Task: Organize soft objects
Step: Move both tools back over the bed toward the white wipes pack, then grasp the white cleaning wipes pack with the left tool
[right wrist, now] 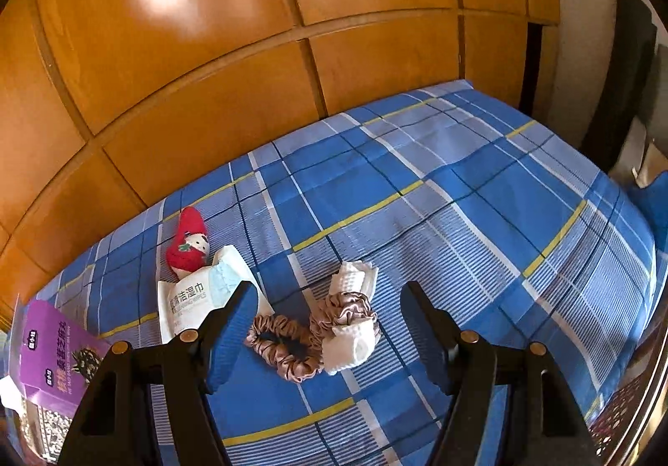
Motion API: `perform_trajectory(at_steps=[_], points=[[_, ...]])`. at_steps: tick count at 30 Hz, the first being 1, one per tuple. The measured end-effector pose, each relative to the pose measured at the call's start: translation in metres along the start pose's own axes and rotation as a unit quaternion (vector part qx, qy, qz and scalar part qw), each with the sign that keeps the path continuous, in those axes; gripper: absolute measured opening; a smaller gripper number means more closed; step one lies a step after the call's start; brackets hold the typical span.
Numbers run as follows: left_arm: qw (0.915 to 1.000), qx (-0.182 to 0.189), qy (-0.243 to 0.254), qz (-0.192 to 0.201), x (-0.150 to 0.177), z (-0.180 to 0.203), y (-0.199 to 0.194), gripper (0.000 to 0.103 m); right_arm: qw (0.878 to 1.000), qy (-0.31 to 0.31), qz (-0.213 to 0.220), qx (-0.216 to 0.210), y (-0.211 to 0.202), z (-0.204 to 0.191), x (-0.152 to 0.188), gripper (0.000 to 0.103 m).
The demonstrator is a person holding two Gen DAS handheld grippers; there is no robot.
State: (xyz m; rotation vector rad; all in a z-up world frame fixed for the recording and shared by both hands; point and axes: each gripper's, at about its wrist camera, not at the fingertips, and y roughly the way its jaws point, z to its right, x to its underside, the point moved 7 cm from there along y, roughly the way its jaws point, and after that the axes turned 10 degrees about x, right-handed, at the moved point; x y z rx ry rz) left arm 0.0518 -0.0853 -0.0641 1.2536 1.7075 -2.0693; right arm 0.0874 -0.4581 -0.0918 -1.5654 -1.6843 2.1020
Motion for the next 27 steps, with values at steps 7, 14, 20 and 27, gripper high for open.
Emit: perform_trajectory(at_steps=[7,14,20,27], points=[[0.9993,0.020,0.029,-0.009,-0.009,0.028,0.013,0.088,0.999,0.029,-0.015,-0.008,0.004,0.009,0.001,0.072],[0.9974,0.042,0.053,-0.023,-0.019,0.056,0.030,0.088,0.998,0.054,-0.026,-0.005,0.008,0.019,0.001,0.072],[0.9928,0.081,0.082,-0.032,-0.037,0.093,0.044,0.088,0.991,0.126,-0.046,-0.011,0.013,0.045,0.003,0.072],[0.9873,0.110,0.106,-0.042,-0.083,0.144,0.085,0.088,0.978,0.187,-0.075,-0.049,0.021,0.060,0.007,0.072]])
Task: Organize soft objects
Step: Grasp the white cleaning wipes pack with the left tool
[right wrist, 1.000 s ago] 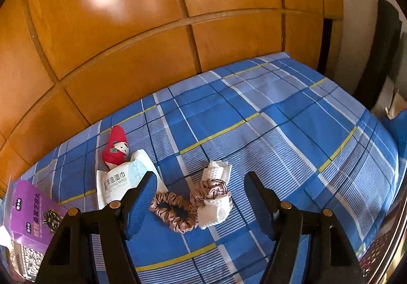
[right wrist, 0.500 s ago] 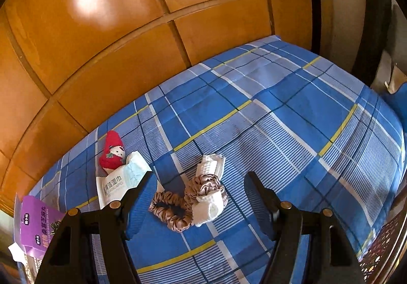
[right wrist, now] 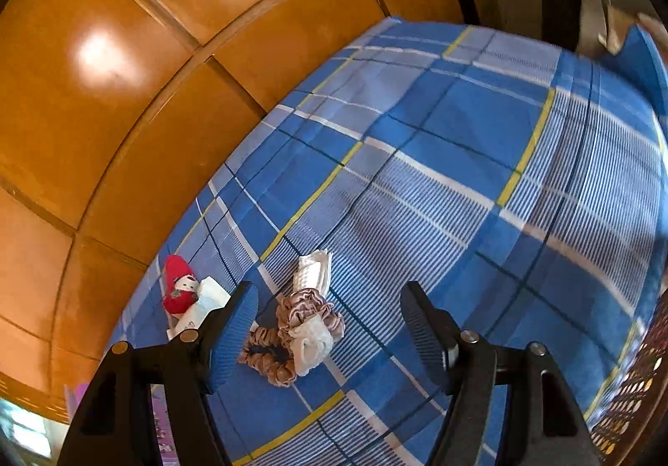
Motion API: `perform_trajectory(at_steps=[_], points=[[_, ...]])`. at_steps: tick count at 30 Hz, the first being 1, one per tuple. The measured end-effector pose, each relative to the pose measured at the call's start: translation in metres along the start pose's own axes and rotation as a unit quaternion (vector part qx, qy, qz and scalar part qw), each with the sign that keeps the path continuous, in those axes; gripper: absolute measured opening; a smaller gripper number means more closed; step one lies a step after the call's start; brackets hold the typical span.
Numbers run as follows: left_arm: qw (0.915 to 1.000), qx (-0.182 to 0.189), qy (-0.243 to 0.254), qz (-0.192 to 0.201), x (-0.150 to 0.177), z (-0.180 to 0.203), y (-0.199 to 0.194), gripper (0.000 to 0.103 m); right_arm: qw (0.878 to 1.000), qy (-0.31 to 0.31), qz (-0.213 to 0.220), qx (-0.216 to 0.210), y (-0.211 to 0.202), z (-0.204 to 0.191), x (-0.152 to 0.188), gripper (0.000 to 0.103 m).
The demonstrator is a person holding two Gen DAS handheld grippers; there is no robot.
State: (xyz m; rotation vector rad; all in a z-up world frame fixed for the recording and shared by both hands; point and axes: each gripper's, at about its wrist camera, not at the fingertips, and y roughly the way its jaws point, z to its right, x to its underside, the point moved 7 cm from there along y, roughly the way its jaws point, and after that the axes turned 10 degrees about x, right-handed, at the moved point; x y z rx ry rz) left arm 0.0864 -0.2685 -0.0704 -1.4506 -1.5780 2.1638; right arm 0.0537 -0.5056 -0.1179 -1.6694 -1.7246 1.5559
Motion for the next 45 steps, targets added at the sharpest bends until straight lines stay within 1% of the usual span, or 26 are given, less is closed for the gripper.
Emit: perform_trajectory(at_steps=[2,4,7,9,12,14,15,18,24,25,26,27,28,29,30,31,32,33,34,37,38,39,41,43,45], points=[[0.9999,-0.011,0.012,-0.001,-0.015,0.003,0.017,0.088,1.000,0.000,-0.004,-0.006,0.001,-0.001,0.000,0.072],[0.9996,-0.020,0.019,-0.010,-0.027,0.004,0.036,0.088,1.000,-0.003,-0.006,-0.013,0.001,-0.004,0.001,0.072],[0.9981,-0.037,0.043,-0.024,-0.044,0.005,0.067,0.088,1.000,-0.002,-0.006,-0.023,0.000,-0.005,0.001,0.072],[0.9957,-0.049,0.072,-0.032,-0.053,0.006,0.089,0.088,1.000,0.002,-0.008,-0.030,0.000,-0.005,0.001,0.072],[0.9905,-0.059,0.120,-0.032,-0.064,0.008,0.118,0.088,0.999,0.011,-0.013,-0.039,0.001,-0.003,0.002,0.072],[0.9873,-0.069,0.137,-0.039,-0.069,0.007,0.135,0.088,0.999,0.015,-0.018,-0.045,0.002,-0.002,0.002,0.072],[0.9865,-0.061,0.144,-0.049,-0.071,0.007,0.146,0.088,0.998,0.017,-0.022,-0.049,0.003,-0.003,0.002,0.072],[0.9841,-0.069,0.155,-0.053,-0.077,0.004,0.165,0.088,0.998,0.019,-0.029,-0.056,0.005,-0.004,0.004,0.072],[0.9877,-0.057,0.134,-0.056,-0.090,-0.004,0.197,0.088,0.997,0.024,-0.036,-0.063,0.008,-0.005,0.004,0.072],[0.9887,-0.045,0.130,-0.058,-0.090,-0.003,0.201,0.082,0.997,0.028,-0.035,-0.062,0.008,-0.003,0.004,0.072],[0.9891,-0.038,0.128,-0.064,-0.089,-0.002,0.206,0.070,0.997,0.031,-0.033,-0.062,0.008,-0.002,0.003,0.072],[0.9891,-0.039,0.125,-0.069,-0.087,-0.001,0.209,0.066,0.997,0.036,-0.031,-0.059,0.008,0.000,0.002,0.072],[0.9898,-0.036,0.122,-0.064,-0.087,0.000,0.207,0.060,0.997,0.040,-0.030,-0.059,0.008,0.001,0.001,0.072],[0.9914,-0.020,0.115,-0.060,-0.085,0.002,0.203,0.055,0.997,0.043,-0.031,-0.060,0.008,0.002,0.001,0.072],[0.9923,-0.011,0.109,-0.057,-0.083,0.004,0.198,0.052,0.997,0.044,-0.032,-0.060,0.008,0.003,0.001,0.072],[0.9930,-0.006,0.104,-0.056,-0.080,0.006,0.194,0.045,0.997,0.043,-0.032,-0.059,0.008,0.002,0.001,0.072],[0.9941,0.002,0.094,-0.054,-0.074,0.008,0.186,0.030,0.997,0.041,-0.031,-0.058,0.008,0.002,0.001,0.072],[0.9944,0.006,0.090,-0.054,-0.070,0.010,0.181,0.021,0.997,0.038,-0.031,-0.057,0.008,0.001,0.001,0.072],[0.9947,0.014,0.084,-0.058,-0.061,0.012,0.175,0.002,0.997,0.036,-0.031,-0.056,0.008,0.001,0.001,0.072],[0.9945,0.038,0.056,-0.080,-0.030,0.013,0.164,0.002,0.997,0.034,-0.035,-0.052,0.009,0.001,0.002,0.072],[0.9939,0.049,0.040,-0.090,-0.015,0.012,0.160,0.002,0.997,0.034,-0.036,-0.051,0.010,0.001,0.003,0.072],[0.9947,0.051,0.035,-0.082,-0.008,0.011,0.153,0.002,0.998,0.033,-0.038,-0.049,0.010,0.001,0.003,0.072],[0.9945,0.058,0.025,-0.083,0.003,0.010,0.142,0.002,0.998,0.033,-0.040,-0.045,0.011,0.001,0.004,0.072],[0.9955,0.053,0.023,-0.075,0.004,0.007,0.134,0.003,0.998,0.032,-0.038,-0.043,0.010,0.001,0.003,0.072],[0.9962,0.045,0.035,-0.066,-0.004,0.008,0.129,0.007,0.998,0.035,-0.036,-0.042,0.009,0.002,0.003,0.072]])
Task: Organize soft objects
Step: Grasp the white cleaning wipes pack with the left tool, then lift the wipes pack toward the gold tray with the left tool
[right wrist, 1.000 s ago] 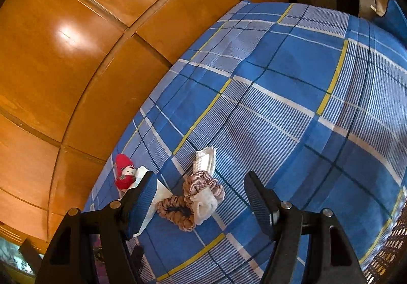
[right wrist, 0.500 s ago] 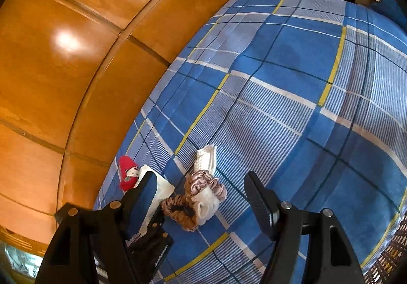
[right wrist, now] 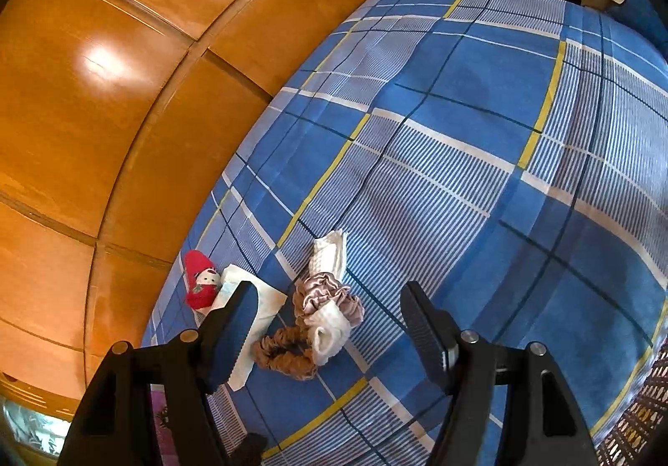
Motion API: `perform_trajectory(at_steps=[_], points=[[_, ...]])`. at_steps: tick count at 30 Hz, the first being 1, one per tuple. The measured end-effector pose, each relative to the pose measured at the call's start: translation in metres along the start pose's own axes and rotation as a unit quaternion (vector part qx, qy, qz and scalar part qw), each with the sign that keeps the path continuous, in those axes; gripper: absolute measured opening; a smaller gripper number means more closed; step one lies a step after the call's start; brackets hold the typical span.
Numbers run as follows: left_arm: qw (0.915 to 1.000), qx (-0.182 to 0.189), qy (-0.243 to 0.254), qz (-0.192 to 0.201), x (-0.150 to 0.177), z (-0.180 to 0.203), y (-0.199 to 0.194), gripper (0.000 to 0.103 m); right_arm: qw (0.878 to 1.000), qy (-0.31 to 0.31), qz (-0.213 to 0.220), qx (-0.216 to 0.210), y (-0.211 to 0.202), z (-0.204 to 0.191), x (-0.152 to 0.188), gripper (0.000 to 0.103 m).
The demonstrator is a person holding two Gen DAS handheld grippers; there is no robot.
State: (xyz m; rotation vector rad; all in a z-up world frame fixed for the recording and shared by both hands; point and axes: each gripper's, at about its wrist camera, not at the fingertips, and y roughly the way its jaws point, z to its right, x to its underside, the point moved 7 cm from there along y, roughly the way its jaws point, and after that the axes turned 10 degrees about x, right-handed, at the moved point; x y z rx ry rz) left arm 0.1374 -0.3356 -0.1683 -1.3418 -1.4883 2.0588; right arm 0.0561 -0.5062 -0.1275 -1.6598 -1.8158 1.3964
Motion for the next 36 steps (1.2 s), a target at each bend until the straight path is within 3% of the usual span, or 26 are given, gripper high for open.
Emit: perform_trajectory(at_steps=[3,4,5,10,14,19,21,23,26,30,36], points=[[0.9997,-0.012,0.006,0.020,-0.026,-0.003,-0.005,0.039,1.000,0.007,-0.001,-0.001,0.000,0.002,0.000,0.072],[0.9995,-0.020,0.010,0.023,-0.032,-0.005,-0.004,0.055,1.000,0.008,-0.003,-0.002,0.001,0.003,0.000,0.072],[0.9986,-0.037,0.018,0.033,-0.042,-0.006,-0.003,0.058,1.000,0.010,-0.004,-0.004,0.001,0.003,0.000,0.072],[0.9939,-0.070,0.080,0.030,-0.082,-0.008,0.017,0.058,1.000,0.008,-0.015,-0.018,0.004,-0.001,0.002,0.072],[0.9841,-0.090,0.153,-0.012,-0.099,-0.003,0.054,0.058,0.999,0.010,-0.027,-0.031,0.007,-0.004,0.004,0.072],[0.9797,-0.094,0.176,-0.021,-0.107,0.000,0.076,0.070,0.998,0.012,-0.038,-0.043,0.010,-0.005,0.005,0.072],[0.9791,-0.090,0.181,-0.020,-0.109,0.004,0.080,0.070,0.998,0.012,-0.037,-0.044,0.010,-0.006,0.005,0.072],[0.9836,-0.073,0.164,-0.021,-0.110,0.003,0.079,0.054,0.998,0.011,-0.035,-0.046,0.009,-0.006,0.005,0.072],[0.9905,-0.043,0.130,-0.014,-0.108,0.004,0.070,0.046,0.999,0.009,-0.028,-0.045,0.007,-0.006,0.004,0.072],[0.9973,-0.016,0.072,-0.004,-0.082,-0.001,0.046,0.044,0.999,0.004,-0.024,-0.043,0.007,-0.007,0.005,0.072],[0.9996,-0.004,0.029,-0.001,-0.009,0.001,-0.002,0.044,0.998,-0.030,-0.032,-0.042,0.009,-0.018,0.011,0.072]])
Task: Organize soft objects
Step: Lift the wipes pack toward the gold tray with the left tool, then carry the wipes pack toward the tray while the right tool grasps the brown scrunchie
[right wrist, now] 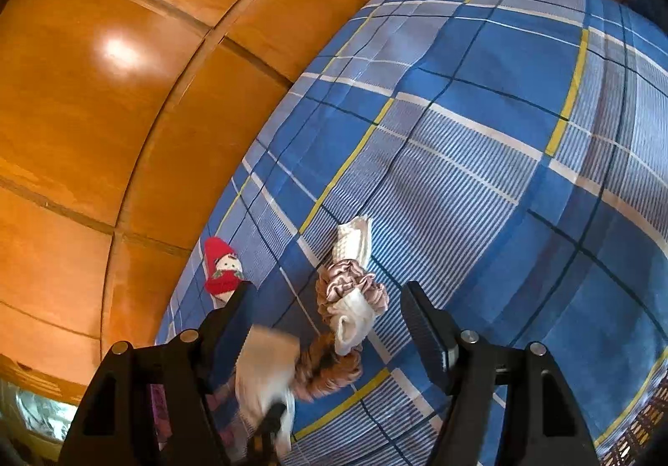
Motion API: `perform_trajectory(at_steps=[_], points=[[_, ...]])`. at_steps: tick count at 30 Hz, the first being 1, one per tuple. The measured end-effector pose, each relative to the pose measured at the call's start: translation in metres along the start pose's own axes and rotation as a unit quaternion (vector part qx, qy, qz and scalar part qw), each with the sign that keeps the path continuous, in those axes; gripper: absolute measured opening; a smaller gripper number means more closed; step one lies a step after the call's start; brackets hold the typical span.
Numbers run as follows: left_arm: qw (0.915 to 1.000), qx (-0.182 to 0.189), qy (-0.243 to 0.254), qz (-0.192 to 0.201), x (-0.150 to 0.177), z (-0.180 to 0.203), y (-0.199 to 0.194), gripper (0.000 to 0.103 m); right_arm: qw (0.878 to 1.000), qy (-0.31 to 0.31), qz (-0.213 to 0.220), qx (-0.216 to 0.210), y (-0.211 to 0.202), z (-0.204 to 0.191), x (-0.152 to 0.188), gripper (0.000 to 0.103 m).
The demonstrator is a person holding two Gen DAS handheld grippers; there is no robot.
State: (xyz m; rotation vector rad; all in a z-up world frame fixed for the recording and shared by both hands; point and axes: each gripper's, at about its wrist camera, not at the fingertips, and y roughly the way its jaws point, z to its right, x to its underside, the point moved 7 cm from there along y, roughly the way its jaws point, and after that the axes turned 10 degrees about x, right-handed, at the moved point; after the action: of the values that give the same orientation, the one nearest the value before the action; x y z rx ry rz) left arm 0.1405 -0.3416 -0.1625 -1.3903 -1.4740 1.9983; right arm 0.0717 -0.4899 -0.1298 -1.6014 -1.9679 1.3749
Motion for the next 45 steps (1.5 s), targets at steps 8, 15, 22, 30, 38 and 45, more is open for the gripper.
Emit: perform_trajectory(at_steps=[8,15,22,30,38,45], points=[[0.9978,-0.004,-0.066,-0.003,0.065,-0.002,-0.045,0.044,0.988,-0.145,-0.055,0.020,0.018,-0.042,0.037,0.072],[0.9968,-0.003,-0.080,0.003,0.078,-0.009,-0.051,0.050,0.979,-0.158,-0.080,0.095,0.034,-0.029,0.051,0.072],[0.9971,0.007,-0.076,0.003,0.081,-0.015,-0.034,0.063,0.950,-0.259,-0.096,0.147,0.066,-0.051,0.067,0.060],[0.9963,0.030,-0.076,0.025,0.092,-0.013,-0.035,0.052,0.931,-0.313,-0.114,0.150,0.071,-0.055,0.085,0.014],[0.9877,0.062,-0.140,0.031,0.083,-0.025,-0.042,0.042,0.947,-0.267,-0.128,0.124,0.069,-0.043,0.075,0.012],[0.9808,0.079,-0.151,0.096,0.030,-0.022,-0.088,0.042,0.951,-0.254,-0.133,0.117,0.073,-0.043,0.073,0.012]])
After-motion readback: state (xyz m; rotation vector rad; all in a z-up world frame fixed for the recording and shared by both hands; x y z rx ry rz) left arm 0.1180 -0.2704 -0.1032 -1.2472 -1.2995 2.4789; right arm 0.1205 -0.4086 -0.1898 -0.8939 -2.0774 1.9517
